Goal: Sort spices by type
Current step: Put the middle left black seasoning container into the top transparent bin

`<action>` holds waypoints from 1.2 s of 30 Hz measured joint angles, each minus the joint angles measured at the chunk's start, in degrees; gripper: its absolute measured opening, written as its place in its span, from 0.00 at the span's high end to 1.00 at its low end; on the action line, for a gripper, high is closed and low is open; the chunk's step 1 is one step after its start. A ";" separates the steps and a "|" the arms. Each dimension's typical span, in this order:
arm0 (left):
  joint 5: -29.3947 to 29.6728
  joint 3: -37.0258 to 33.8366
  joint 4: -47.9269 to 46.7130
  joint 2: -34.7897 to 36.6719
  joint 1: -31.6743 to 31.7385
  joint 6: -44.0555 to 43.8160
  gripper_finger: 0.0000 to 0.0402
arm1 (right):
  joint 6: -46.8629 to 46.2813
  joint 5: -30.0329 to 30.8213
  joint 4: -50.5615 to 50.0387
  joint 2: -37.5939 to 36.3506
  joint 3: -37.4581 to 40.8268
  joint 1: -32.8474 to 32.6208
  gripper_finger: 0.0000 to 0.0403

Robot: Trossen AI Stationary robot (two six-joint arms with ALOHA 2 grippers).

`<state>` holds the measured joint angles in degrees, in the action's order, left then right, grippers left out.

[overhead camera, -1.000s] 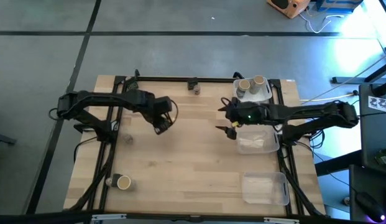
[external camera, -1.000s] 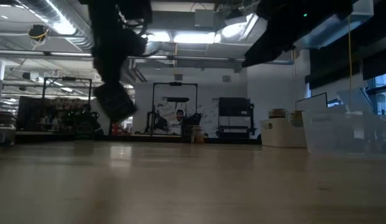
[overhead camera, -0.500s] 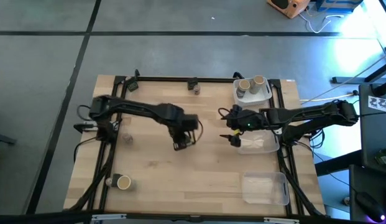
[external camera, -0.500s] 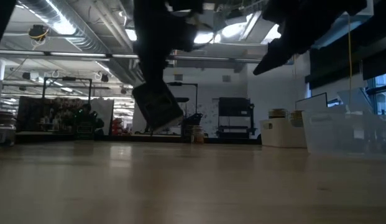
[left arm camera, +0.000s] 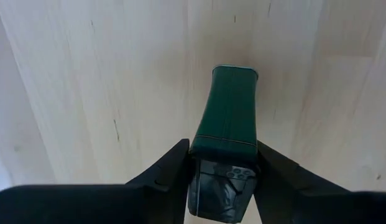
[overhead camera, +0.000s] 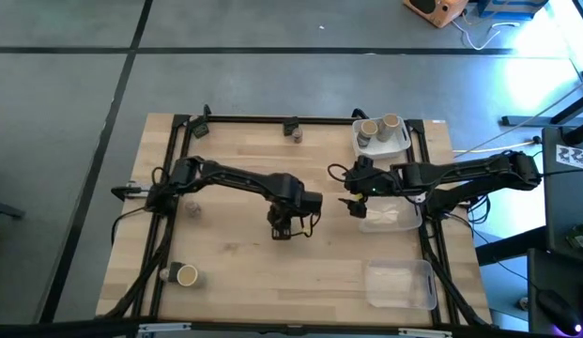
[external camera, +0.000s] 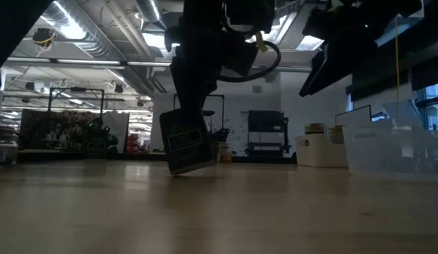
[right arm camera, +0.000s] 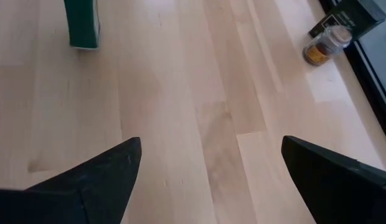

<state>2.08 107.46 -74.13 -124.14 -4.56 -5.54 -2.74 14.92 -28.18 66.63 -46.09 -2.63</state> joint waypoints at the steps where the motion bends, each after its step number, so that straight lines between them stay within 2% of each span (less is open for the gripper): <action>1: -0.01 0.00 0.44 0.00 0.02 0.01 0.68 | 0.00 0.00 -0.03 0.01 0.00 0.00 0.04; 4: 0.01 0.00 2.61 0.00 0.07 -0.58 0.63 | 0.00 0.00 -0.02 0.01 0.00 0.00 0.04; 9: 0.02 1.37 3.59 0.10 0.07 -0.42 0.48 | 0.02 0.57 0.00 0.01 0.00 0.02 0.04; 13: 0.01 2.87 2.02 0.17 0.09 0.57 0.39 | 0.02 0.55 0.09 0.01 0.00 0.01 0.04; 16: 0.95 3.61 -0.20 2.23 -0.27 0.66 0.36 | 0.15 0.55 1.69 0.01 0.00 0.00 0.04; 20: 7.14 1.05 -1.53 8.76 -1.91 -0.37 0.37 | 0.15 -1.40 5.70 0.01 0.00 0.02 0.04; 23: 11.61 -5.43 1.77 14.90 -3.42 -3.42 0.38 | -0.48 -6.36 8.59 0.06 0.00 0.01 0.04; 27: 14.81 -18.86 10.01 24.36 -5.25 -9.49 0.40 | -1.51 -10.22 13.26 1.86 0.00 -0.02 0.04; 32: 15.13 -38.03 30.39 35.26 -8.38 -14.86 0.41 | -0.86 -15.02 23.69 7.94 -0.02 -0.02 0.04; 36: 16.24 -50.61 48.84 40.18 -11.50 -15.50 0.41 | 0.04 -21.22 31.81 14.25 -0.02 -0.02 0.04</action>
<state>18.32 56.85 -25.29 -83.96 -16.05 -21.04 -2.70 -6.30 3.63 80.87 -46.11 -2.66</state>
